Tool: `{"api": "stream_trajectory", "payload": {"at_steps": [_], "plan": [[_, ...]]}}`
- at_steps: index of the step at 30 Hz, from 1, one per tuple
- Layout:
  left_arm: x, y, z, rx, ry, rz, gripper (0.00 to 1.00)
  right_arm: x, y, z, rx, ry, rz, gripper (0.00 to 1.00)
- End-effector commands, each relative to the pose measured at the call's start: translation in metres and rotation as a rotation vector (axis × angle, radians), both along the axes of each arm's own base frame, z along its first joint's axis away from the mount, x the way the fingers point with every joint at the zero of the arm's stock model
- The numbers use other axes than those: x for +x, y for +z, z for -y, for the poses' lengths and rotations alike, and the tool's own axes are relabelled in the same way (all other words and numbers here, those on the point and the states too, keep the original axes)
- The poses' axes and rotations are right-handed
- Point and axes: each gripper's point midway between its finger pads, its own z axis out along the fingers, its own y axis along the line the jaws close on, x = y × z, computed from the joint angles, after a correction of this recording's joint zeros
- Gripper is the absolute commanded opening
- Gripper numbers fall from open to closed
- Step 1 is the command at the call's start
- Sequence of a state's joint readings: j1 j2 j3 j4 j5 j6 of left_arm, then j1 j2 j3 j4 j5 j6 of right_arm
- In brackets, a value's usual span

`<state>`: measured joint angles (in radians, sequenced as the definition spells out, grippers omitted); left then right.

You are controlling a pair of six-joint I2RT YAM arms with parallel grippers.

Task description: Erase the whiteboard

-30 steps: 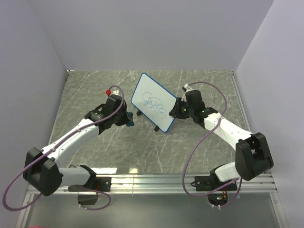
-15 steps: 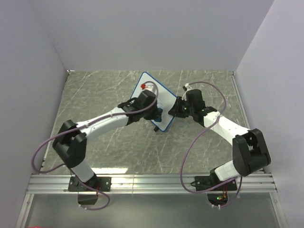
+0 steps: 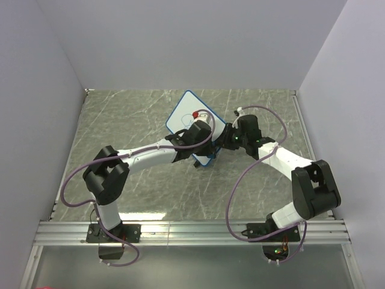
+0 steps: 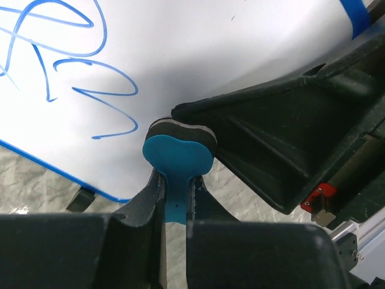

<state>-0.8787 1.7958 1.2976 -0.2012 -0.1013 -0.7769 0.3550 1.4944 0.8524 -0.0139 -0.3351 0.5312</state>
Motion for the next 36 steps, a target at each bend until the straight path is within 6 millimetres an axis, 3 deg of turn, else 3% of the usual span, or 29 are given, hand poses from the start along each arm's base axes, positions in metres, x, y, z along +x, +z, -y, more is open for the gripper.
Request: {"api": "stream_trajectory", "payload": {"at_steps": [1,8,14,18,25,28,32,36], "plan": [[-0.007,-0.009,0.011,-0.058,-0.033,0.001,0.0,-0.064,-0.059,0.006,-0.11,0.086,-0.25,0.0],[0.002,-0.046,-0.039,-0.083,0.054,-0.071,0.0,-0.069,-0.055,0.008,-0.113,0.099,-0.248,0.0],[-0.006,-0.07,-0.055,-0.028,0.058,-0.115,0.0,-0.068,-0.052,0.006,-0.104,0.096,-0.246,0.0],[-0.005,-0.058,-0.051,-0.041,0.026,-0.097,0.0,-0.068,-0.05,0.005,-0.094,0.093,-0.241,0.0],[0.02,0.006,-0.013,-0.149,-0.043,-0.017,0.0,-0.072,-0.056,0.003,-0.083,0.102,-0.252,0.0],[0.031,0.019,-0.005,-0.156,-0.047,0.005,0.0,-0.072,-0.058,0.004,-0.089,0.104,-0.253,0.0],[0.038,0.01,-0.002,-0.149,-0.044,-0.018,0.0,-0.069,-0.057,0.002,-0.085,0.102,-0.251,0.0],[0.033,-0.012,-0.011,-0.139,-0.03,-0.057,0.0,-0.069,-0.055,0.0,-0.085,0.112,-0.247,0.0]]}}
